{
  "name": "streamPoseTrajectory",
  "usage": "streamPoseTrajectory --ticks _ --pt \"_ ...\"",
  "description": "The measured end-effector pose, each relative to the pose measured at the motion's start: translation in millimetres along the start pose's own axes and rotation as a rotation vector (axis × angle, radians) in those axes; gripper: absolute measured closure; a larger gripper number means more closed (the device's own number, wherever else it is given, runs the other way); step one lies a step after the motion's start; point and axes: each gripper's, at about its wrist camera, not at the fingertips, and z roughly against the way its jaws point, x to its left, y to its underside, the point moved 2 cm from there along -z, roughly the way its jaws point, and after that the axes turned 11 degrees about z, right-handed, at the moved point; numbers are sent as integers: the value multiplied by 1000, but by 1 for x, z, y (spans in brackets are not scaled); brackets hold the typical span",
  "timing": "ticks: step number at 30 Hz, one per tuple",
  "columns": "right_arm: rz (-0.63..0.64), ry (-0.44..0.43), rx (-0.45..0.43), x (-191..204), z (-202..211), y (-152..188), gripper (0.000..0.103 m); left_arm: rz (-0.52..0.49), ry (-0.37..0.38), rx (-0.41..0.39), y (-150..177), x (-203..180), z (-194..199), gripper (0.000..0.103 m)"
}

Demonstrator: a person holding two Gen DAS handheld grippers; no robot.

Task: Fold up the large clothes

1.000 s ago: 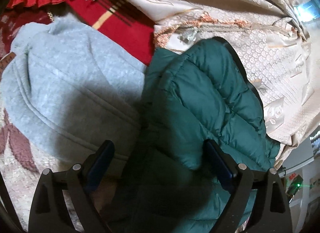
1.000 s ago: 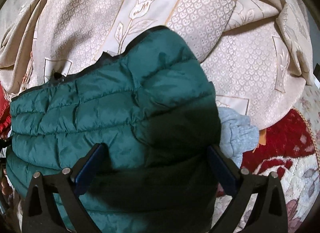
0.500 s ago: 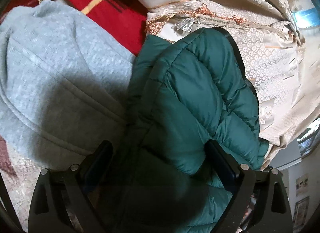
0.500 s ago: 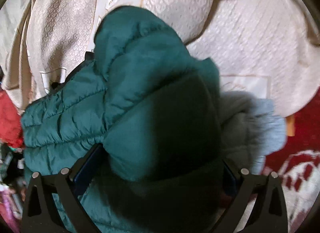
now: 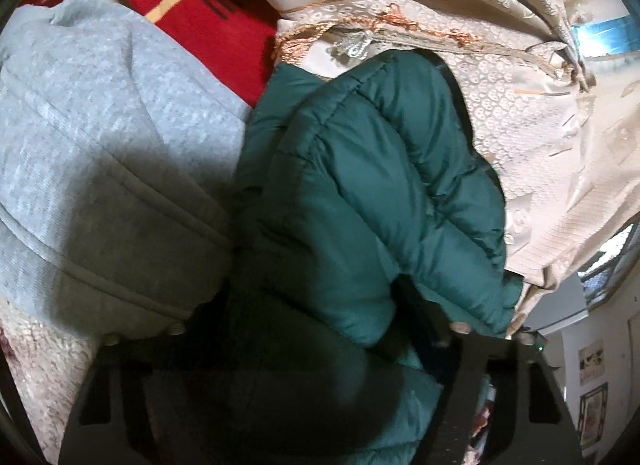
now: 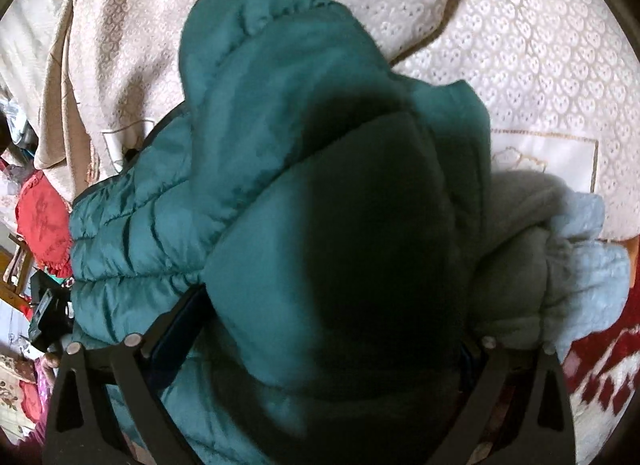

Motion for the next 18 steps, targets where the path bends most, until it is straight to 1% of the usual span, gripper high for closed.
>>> streamPoseTrajectory --ticks 1,2,4,5,6,7,9,12,14,18 --pt "0 2 -7 2 3 1 11 -8 0 -1 1 -3 1 59" --pt "3 3 -14 4 7 3 16 -27 -7 -7 3 -7 2 61" --pt "6 -2 -23 10 13 4 28 -60 -18 -17 6 -13 3 68" --pt "8 -13 -28 13 15 5 37 -73 -22 -22 8 -16 4 70" --pt "16 -5 -33 17 19 5 41 -81 -21 -23 9 -18 6 72" --pt "24 8 -35 22 23 6 43 -86 -15 -22 11 -20 7 75" --pt "24 25 -40 30 29 7 51 -82 5 -17 12 -22 11 79" --pt "11 9 -60 40 41 6 58 -73 31 -11 16 -26 23 84" --pt "3 -23 -75 45 52 8 61 -85 30 -13 21 -30 33 85" --pt "2 -39 -74 58 68 17 63 -104 30 -1 34 -43 50 87"
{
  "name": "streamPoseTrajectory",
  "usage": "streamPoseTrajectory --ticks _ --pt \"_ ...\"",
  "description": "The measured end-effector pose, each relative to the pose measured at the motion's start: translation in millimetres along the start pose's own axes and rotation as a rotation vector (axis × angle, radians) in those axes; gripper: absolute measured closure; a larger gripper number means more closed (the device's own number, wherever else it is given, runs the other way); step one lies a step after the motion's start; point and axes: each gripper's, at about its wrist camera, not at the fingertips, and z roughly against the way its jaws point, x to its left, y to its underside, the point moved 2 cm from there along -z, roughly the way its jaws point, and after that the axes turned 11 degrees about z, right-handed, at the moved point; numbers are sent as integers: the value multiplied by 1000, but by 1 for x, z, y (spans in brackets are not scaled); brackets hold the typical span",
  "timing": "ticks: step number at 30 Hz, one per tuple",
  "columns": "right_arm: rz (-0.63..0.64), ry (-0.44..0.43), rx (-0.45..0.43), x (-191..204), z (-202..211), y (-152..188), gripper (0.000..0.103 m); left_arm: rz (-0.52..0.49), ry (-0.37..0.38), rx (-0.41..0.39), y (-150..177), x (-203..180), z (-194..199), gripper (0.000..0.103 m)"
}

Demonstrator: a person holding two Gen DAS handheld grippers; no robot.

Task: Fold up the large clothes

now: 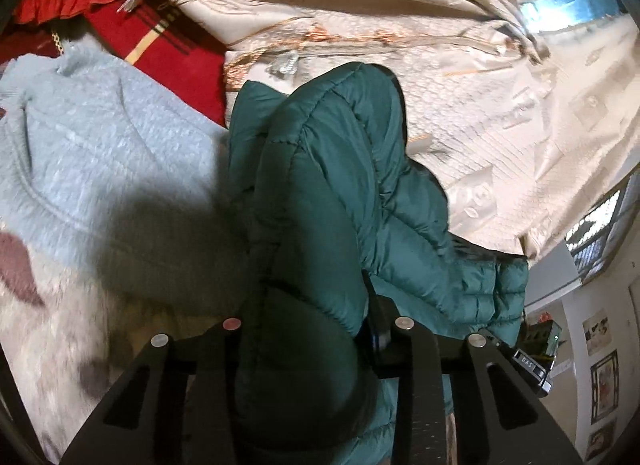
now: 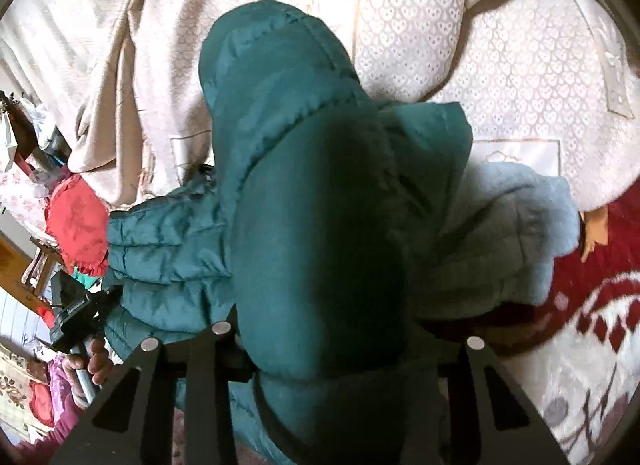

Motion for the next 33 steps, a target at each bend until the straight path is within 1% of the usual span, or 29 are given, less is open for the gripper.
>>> streamPoseTrajectory --ticks 2,4,8,13,18,21,25,27,28,29,30,31,32,33 --pt "-6 -4 0 7 12 7 63 -2 9 16 6 -8 9 88" --pt "-16 -16 0 14 22 13 63 -4 17 31 6 -8 22 89" --pt "-18 -38 2 19 56 35 63 -48 14 60 28 -20 47 89" --pt "-47 -74 27 26 79 70 63 -42 -10 91 53 -11 76 89" --pt "-73 -110 25 33 95 93 63 -42 -19 102 75 -2 104 89" --pt "-104 -141 41 34 100 105 63 -38 -44 117 85 6 117 89" --pt "-144 -167 58 27 105 124 61 -31 -106 124 93 20 121 88" --pt "-168 -146 74 23 98 129 56 -5 -147 128 95 31 117 87" --pt "-173 -121 85 20 93 132 53 4 -170 128 96 36 115 84" --pt "-163 -80 100 18 87 134 46 7 -206 127 98 41 111 82" --pt "-146 -31 116 16 81 135 39 7 -226 125 98 43 108 79" --pt "-134 5 126 16 76 136 36 8 -243 120 99 45 107 75" --pt "-124 48 135 15 70 137 30 10 -261 110 99 47 105 73" --pt "-119 68 138 16 65 137 24 9 -283 101 100 47 103 69"
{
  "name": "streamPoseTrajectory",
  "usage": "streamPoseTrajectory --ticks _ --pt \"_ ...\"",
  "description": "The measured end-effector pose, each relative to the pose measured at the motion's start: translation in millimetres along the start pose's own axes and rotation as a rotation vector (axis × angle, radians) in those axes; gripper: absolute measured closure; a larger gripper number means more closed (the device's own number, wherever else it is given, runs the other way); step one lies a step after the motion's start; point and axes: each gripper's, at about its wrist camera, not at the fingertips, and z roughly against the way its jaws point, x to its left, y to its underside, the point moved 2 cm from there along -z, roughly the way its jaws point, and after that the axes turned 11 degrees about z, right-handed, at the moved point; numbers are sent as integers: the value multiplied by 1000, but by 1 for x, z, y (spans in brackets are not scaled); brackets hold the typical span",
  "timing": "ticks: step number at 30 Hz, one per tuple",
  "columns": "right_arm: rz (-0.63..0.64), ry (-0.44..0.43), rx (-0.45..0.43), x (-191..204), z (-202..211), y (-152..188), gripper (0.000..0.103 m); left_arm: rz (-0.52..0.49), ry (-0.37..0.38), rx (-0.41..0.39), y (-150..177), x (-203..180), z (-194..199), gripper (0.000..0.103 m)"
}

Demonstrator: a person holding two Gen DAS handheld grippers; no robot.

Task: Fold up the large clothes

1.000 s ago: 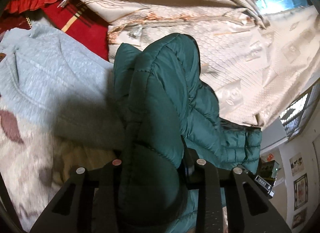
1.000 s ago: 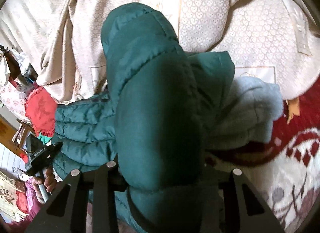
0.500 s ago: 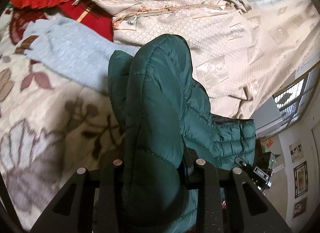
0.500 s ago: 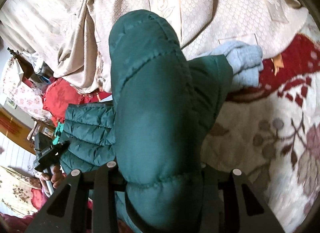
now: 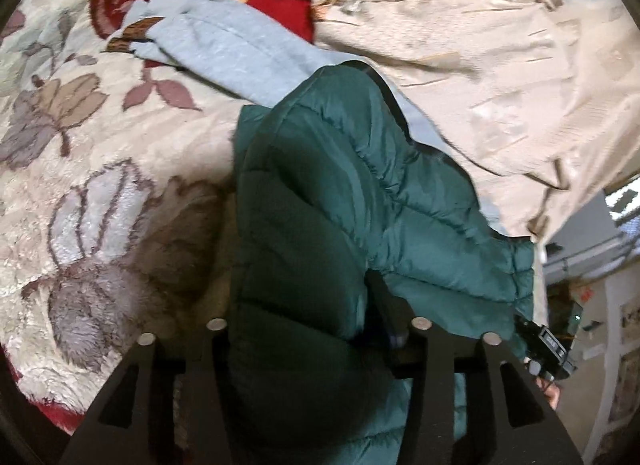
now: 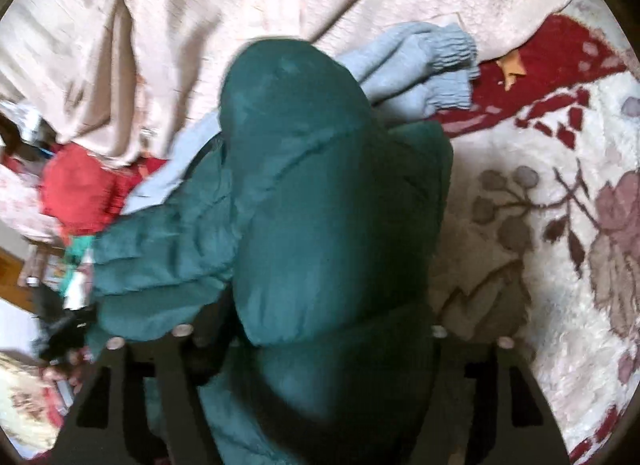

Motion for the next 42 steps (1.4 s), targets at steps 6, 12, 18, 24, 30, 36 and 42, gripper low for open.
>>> streamPoseTrajectory --ticks 6,12,18,24,30,36,42 --pt "27 79 -7 1 -9 3 14 -45 -107 -61 3 -8 7 54" --pt "67 213 -59 11 31 -2 13 -150 -185 -154 10 -30 43 54" --pt "136 247 -177 39 71 -9 12 -231 -249 -226 19 -57 51 54" --pt "271 192 -153 87 45 -14 12 -213 -256 -316 18 -65 62 54" --pt "362 172 -78 114 -15 -14 12 -236 -264 -382 18 -74 77 54" --pt "441 245 -59 125 -63 -15 7 -255 -284 -283 26 -75 31 54" --pt "449 234 -86 122 -84 -25 6 -312 -351 -309 36 -81 -4 54"
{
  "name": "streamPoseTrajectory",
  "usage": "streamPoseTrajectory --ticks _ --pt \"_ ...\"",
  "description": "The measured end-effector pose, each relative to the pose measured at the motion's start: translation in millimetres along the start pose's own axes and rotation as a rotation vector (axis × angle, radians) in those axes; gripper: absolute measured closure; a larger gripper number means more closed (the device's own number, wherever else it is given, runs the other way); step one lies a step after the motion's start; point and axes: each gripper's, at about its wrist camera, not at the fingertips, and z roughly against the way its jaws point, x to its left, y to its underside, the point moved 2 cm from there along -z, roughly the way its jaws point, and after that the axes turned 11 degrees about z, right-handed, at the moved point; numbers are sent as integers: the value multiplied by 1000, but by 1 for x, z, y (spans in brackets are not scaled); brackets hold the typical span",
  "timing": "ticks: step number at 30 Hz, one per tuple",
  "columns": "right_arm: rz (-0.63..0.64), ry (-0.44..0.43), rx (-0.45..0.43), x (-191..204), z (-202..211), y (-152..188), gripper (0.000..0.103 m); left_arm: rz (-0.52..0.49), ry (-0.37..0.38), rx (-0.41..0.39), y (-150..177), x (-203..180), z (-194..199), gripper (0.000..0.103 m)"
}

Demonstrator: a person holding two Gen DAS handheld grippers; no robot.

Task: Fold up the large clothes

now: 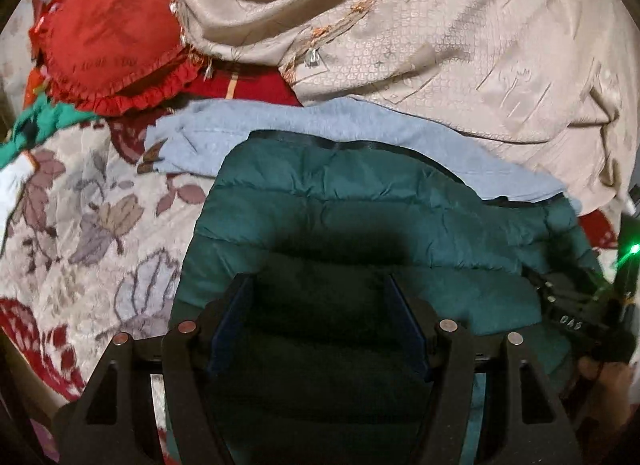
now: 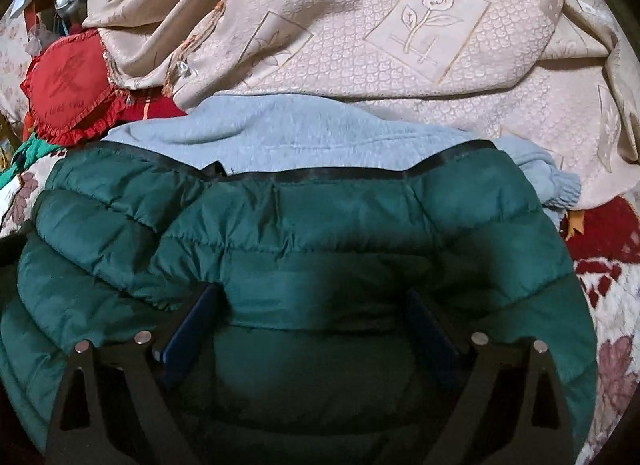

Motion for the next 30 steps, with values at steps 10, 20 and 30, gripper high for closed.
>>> streamPoseTrajectory --ticks 10,20,30 --pt "-116 -17 -44 -22 48 7 7 -49 -36 -22 2 -6 -15 49" --pt "-134 81 -30 -25 44 41 6 -66 -18 -56 7 -5 -22 44" --pt "-158 83 -32 -10 78 38 6 -40 -24 -31 14 -3 0 44"
